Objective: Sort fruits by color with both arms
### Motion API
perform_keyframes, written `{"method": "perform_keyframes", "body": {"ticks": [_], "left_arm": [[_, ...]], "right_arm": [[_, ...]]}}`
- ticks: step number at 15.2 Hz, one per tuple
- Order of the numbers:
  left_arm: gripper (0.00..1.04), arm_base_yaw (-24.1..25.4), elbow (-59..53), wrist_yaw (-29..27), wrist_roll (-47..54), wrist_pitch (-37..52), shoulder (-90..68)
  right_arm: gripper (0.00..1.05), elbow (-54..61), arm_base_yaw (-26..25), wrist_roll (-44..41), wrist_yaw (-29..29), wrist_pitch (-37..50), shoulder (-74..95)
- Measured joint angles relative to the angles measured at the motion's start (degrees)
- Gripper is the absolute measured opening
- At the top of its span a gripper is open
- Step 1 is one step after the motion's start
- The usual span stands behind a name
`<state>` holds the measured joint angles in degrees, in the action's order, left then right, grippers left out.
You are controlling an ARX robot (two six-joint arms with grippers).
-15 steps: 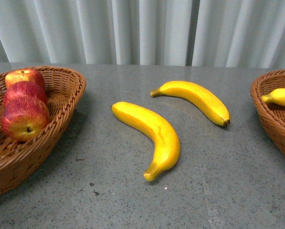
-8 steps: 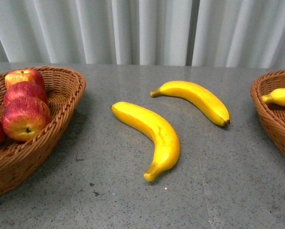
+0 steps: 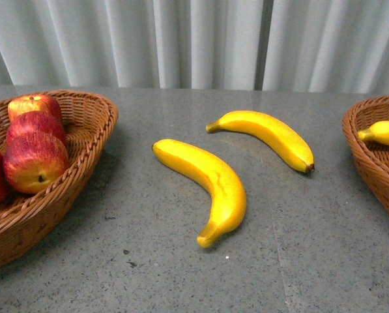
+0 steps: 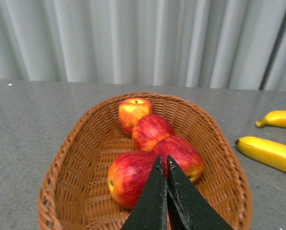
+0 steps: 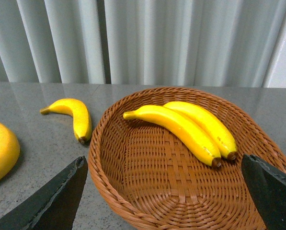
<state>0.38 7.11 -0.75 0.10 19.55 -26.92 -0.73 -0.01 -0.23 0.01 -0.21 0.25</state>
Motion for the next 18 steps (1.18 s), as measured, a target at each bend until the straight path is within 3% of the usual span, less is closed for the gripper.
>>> {"method": "perform_keyframes", "body": {"ticks": [16, 18], "left_arm": [[0.01, -0.5, -6.3, 0.7, 0.0, -9.5, 16.9], [0.01, -0.5, -6.3, 0.8, 0.0, -20.4, 24.9]], "right_arm": [[0.98, 0.0, 0.0, 0.0, 0.0, 0.0, 0.0], [0.98, 0.0, 0.0, 0.0, 0.0, 0.0, 0.0]]}}
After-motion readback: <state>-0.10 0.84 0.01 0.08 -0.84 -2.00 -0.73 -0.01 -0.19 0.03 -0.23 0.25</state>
